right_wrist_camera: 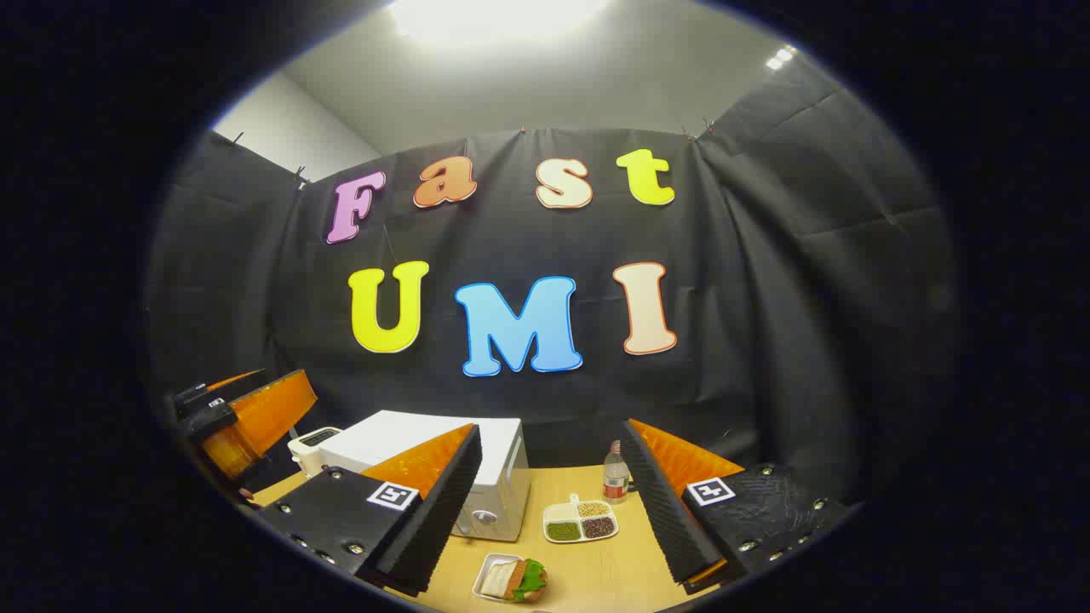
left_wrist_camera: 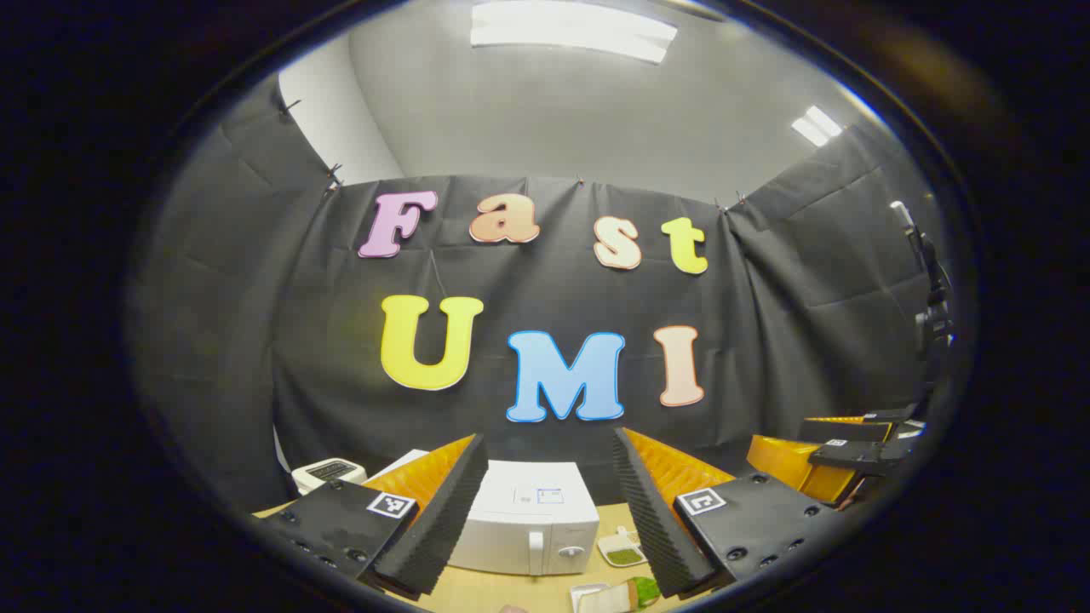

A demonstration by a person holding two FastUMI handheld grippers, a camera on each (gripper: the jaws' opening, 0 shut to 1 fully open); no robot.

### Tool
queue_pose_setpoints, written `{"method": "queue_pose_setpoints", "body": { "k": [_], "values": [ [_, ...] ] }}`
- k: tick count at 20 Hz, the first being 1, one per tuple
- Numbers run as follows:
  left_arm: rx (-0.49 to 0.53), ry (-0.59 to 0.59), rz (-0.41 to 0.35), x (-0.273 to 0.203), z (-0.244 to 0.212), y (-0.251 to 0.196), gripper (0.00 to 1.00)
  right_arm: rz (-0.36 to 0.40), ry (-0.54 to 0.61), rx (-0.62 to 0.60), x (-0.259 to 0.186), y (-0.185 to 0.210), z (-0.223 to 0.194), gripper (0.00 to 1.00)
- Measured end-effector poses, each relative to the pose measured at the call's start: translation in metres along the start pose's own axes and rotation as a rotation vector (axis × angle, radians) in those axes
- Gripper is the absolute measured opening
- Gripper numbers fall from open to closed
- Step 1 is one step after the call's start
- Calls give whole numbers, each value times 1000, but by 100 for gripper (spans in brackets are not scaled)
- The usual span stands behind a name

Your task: Open the microwave oven with the left hand, put the food in, and close the microwave oven.

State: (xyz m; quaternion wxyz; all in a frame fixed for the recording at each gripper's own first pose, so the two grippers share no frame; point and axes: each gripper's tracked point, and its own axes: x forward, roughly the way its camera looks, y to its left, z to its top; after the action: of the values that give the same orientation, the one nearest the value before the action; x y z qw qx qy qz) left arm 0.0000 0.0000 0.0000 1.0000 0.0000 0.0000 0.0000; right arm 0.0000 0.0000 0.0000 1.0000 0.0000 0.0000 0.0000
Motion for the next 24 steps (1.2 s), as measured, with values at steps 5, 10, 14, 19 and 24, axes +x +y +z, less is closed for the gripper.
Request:
{"method": "queue_pose_setpoints", "body": {
  "k": [5,10,14,19,24],
  "values": [
    [-6,-9,10,14,-1,11,95,-18,-22,-5,13,-2,5,99],
    [-17,-1,2,32,-9,34,97,-45,-24,-8,25,9,4,99],
    [-30,16,-15,44,-25,40,96,-47,-36,-3,35,18,2,99],
    [-16,62,-31,61,-62,44,96,-47,-27,-25,42,21,-7,99],
    [-43,210,-101,78,-152,34,96,-65,20,-25,43,15,-25,99]
  ]
}}
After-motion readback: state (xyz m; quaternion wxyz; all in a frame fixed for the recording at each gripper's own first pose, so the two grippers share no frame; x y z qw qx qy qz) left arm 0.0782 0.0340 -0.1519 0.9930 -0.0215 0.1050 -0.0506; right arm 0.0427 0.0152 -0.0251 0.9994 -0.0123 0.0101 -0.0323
